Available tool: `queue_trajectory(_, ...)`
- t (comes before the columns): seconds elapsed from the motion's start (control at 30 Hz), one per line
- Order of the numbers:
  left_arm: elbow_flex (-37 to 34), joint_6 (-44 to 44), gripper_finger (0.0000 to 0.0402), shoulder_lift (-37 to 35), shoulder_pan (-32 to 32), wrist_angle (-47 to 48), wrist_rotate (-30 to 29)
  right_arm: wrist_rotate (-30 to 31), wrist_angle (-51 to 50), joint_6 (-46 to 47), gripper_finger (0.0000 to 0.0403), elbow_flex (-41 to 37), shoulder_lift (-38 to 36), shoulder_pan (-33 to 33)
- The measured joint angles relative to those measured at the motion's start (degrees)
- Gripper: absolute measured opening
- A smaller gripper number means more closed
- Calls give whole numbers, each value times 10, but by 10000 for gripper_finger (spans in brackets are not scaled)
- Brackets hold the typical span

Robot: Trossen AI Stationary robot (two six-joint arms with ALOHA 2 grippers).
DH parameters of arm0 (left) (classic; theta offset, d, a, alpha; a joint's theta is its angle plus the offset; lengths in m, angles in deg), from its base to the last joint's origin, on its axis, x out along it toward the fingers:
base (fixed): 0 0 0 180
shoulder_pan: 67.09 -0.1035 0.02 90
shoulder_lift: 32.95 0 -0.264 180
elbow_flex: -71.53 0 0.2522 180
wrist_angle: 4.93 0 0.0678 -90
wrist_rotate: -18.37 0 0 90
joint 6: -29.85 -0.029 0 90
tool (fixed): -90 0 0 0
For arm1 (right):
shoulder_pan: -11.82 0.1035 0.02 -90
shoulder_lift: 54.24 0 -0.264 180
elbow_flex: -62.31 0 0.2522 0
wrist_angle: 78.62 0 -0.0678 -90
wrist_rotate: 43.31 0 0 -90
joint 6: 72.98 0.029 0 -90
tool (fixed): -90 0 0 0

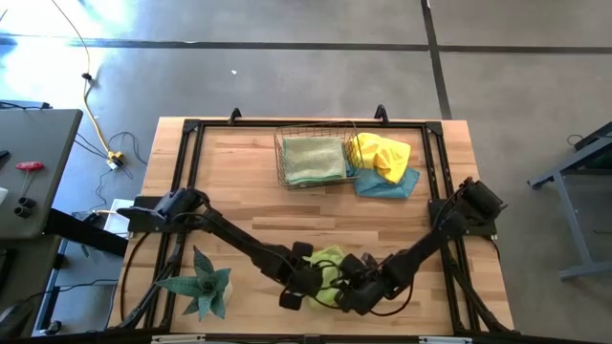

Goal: Fold microfiber towels
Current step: Fold the green towel

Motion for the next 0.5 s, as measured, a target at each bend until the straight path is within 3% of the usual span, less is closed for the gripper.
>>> queue_trajectory(0.13, -25, -16, 98, 0, -8, -2, 17, -1, -14, 19, 151, -6, 0, 10)
queue_trajectory(0.3, -35, -39, 87, -3, -11, 9, 24, -45, -35, -19, 151, -6, 0, 19)
queue_trajectory(0.5, -25, -53, 81, -2, -11, 1, 30, -27, -32, -9, 151, -3, -1, 17)
